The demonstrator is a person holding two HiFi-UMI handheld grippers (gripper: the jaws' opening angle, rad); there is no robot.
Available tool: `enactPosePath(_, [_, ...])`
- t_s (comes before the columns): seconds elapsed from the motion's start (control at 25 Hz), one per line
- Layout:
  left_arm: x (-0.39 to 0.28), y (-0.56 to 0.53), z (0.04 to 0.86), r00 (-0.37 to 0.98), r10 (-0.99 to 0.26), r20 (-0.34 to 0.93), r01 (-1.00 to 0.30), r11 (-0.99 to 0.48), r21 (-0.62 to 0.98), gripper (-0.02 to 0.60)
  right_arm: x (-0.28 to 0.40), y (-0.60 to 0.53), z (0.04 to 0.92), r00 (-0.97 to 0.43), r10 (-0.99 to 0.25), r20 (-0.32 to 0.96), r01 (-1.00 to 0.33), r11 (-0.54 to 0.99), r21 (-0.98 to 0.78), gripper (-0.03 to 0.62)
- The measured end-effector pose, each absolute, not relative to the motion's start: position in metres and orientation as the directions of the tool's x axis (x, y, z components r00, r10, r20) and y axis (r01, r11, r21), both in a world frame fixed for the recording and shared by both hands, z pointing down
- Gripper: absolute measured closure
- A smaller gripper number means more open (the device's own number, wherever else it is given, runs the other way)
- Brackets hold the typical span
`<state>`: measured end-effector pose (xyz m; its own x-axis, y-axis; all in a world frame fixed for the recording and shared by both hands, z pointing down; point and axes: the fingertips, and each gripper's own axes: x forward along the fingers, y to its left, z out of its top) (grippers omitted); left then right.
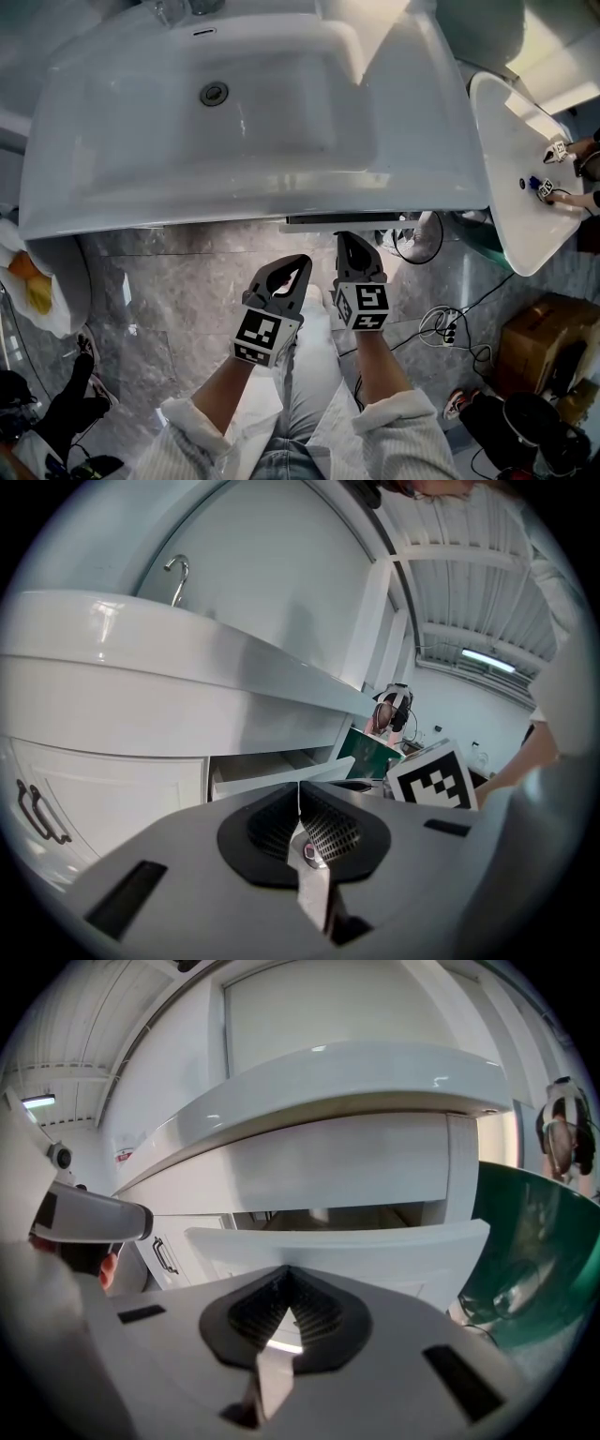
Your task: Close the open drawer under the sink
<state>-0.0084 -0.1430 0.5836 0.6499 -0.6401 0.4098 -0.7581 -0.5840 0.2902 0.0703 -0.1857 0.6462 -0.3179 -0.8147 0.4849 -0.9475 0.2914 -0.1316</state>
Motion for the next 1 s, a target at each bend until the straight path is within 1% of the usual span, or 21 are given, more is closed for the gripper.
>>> enactPosePath(0.28, [-0.008, -0.157, 0.579, 0.64, -0.653, 0.405, -0.767, -0.573, 0.289, 0.563, 0.071, -0.203, 0.646, -0.324, -0.812, 0.486, -0.944, 0.31, -0.111, 0.585])
enactPosePath(1.0, [-0.022, -0.172, 0.578, 0.631, -0.662, 0.404, -0.775, -0.563, 0.288, 0.563, 0.071, -0.236, 0.644, -0.284, -0.83, 0.48, -0.957, 0.273, -0.094, 0.585])
